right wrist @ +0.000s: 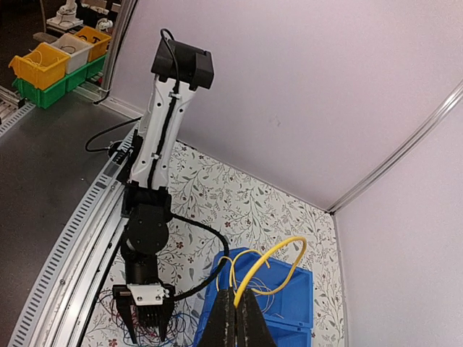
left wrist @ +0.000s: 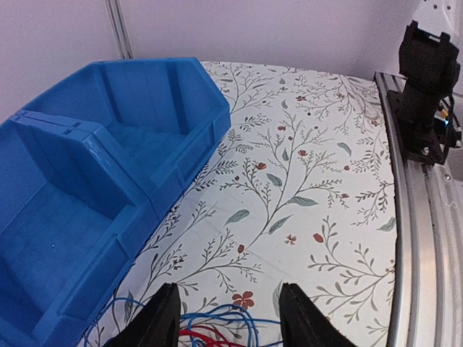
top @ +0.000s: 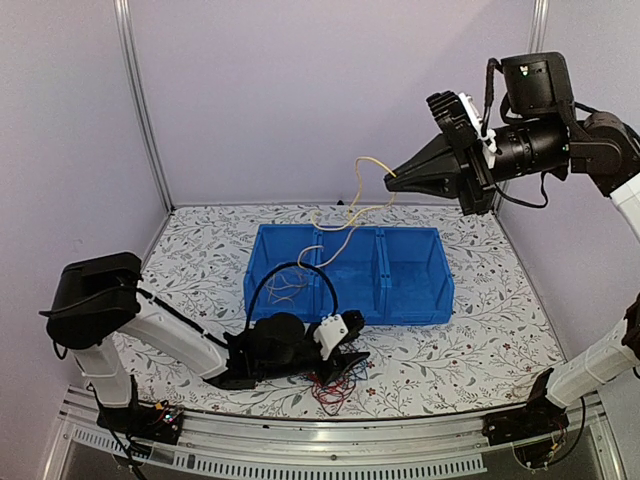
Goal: Untangle the cables
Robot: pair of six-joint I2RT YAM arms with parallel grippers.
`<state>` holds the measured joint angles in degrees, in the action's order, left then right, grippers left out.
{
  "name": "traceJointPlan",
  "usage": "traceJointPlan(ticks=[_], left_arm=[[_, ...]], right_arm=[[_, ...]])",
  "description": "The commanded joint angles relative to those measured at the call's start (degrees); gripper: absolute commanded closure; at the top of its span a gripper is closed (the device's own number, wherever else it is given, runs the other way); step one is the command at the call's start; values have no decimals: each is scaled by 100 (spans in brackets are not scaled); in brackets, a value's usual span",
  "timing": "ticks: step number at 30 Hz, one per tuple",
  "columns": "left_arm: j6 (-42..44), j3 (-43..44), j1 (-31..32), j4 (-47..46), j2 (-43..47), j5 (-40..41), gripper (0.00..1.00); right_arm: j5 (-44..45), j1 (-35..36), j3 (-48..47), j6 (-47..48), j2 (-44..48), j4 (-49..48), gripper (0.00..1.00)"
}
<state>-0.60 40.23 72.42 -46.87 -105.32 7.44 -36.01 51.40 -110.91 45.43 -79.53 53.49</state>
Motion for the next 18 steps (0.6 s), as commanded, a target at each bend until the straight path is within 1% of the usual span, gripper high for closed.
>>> traceJointPlan(ticks=[1, 4, 7, 11, 16, 18], left_arm=[[161, -345, 440, -324, 623, 473, 50], [272, -608, 683, -624, 1051, 1131, 45], [420, -762, 842, -659, 1620, 1732, 41], [604, -856, 902, -377, 2495, 2417, 38], [824, -993, 928, 164, 3926, 3372, 35], [847, -1067, 943, 411, 4599, 3539, 34]], right_arm=[[622, -115, 448, -297, -43, -587, 100], [927, -162, 755, -410, -79, -882, 100], [1048, -223, 1130, -441, -128, -1163, 100], [1123, -251, 1491, -471, -245, -1456, 100], [1375, -298, 1536, -568, -636, -1717, 100], [1658, -326, 1477, -682, -827, -1886, 100]])
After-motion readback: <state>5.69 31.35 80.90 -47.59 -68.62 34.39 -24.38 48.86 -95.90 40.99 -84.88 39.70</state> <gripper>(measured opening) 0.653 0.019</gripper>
